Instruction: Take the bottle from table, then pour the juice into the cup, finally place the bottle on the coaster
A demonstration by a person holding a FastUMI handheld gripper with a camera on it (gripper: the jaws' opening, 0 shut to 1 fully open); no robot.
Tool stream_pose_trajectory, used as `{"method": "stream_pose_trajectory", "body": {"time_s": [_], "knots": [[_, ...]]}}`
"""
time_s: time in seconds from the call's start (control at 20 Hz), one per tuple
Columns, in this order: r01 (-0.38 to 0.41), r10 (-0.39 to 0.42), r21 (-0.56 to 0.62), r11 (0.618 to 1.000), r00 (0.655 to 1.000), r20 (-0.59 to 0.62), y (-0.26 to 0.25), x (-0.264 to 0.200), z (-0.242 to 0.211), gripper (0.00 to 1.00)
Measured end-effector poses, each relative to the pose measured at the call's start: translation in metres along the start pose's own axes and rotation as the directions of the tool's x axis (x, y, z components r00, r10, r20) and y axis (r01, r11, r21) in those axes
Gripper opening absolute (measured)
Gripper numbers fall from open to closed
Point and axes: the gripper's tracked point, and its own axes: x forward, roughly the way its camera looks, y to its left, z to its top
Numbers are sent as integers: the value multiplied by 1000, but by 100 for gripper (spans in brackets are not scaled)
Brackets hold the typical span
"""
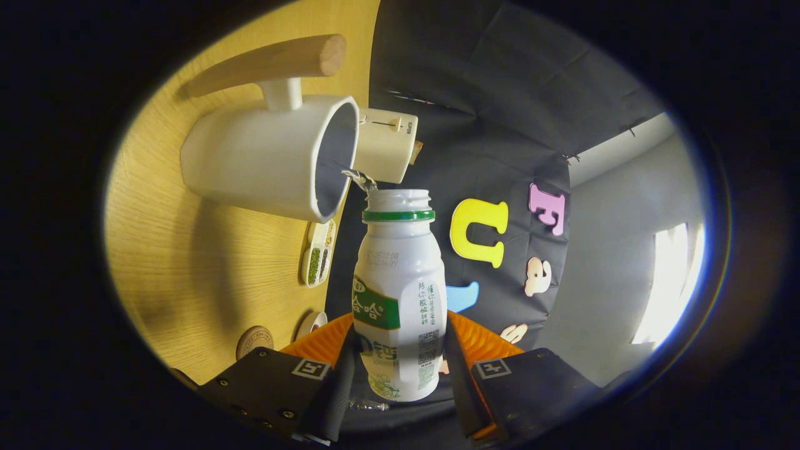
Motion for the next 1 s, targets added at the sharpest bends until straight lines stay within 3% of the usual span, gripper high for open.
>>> {"method": "stream_pose_trajectory", "body": {"time_s": [1.0], "knots": [[30, -29, -53, 998, 999, 25, -5, 0, 3, 69]]}}
